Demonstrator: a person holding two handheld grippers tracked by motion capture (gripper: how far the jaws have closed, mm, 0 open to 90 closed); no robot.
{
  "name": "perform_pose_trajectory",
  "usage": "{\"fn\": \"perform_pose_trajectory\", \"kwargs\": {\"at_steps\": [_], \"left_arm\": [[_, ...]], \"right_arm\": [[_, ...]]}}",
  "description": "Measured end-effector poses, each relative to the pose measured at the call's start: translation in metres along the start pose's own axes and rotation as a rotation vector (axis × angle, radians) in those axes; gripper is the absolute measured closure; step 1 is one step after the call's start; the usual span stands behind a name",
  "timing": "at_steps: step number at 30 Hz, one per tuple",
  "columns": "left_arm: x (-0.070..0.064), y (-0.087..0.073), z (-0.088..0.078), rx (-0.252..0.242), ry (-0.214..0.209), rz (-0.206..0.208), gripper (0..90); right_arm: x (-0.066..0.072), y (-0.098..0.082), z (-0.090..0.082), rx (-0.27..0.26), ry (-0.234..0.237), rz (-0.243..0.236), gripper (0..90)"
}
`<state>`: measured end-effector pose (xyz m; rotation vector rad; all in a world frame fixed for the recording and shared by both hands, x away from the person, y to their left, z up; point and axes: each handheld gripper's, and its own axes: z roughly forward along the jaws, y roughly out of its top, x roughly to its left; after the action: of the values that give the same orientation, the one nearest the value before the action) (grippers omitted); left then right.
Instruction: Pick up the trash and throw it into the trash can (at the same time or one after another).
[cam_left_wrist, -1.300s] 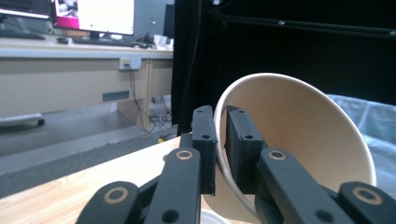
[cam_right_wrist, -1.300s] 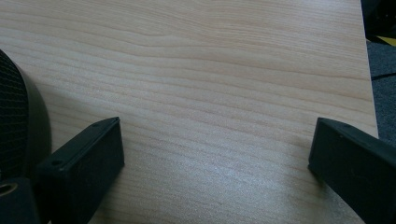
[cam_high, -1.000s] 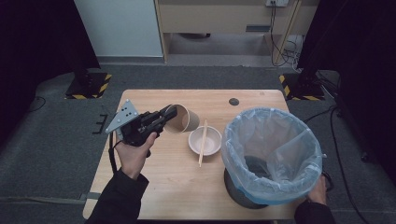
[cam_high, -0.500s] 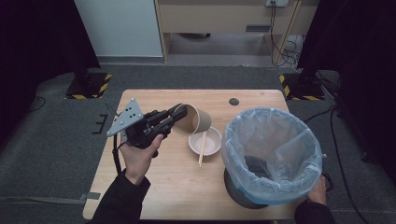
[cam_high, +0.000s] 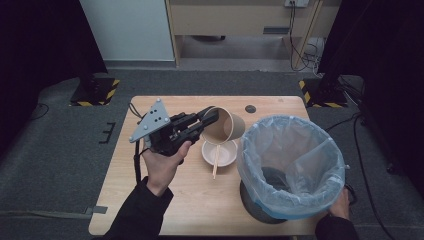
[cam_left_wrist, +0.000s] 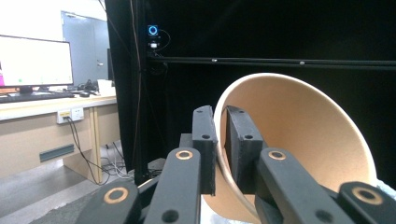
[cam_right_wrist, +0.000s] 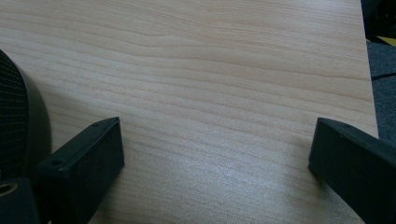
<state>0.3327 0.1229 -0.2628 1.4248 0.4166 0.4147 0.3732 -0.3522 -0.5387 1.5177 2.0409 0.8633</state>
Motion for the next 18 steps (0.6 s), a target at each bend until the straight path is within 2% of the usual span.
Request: {"fn": "perform_pose_trajectory", "kwargs": {"at_steps": [8,18], "left_arm": [[-0.009,0.003,0.012,-0.017,-0.031,0.0,82.2],[-0.02,-0.003,0.032,-0.01,-0.074,-0.009,82.2]], "right_arm": [[0.0,0.0,0.0,0.0,0.0,0.0,3.4],[0.0,0.0,0.0,0.0,0.0,0.0,3.4]]}}
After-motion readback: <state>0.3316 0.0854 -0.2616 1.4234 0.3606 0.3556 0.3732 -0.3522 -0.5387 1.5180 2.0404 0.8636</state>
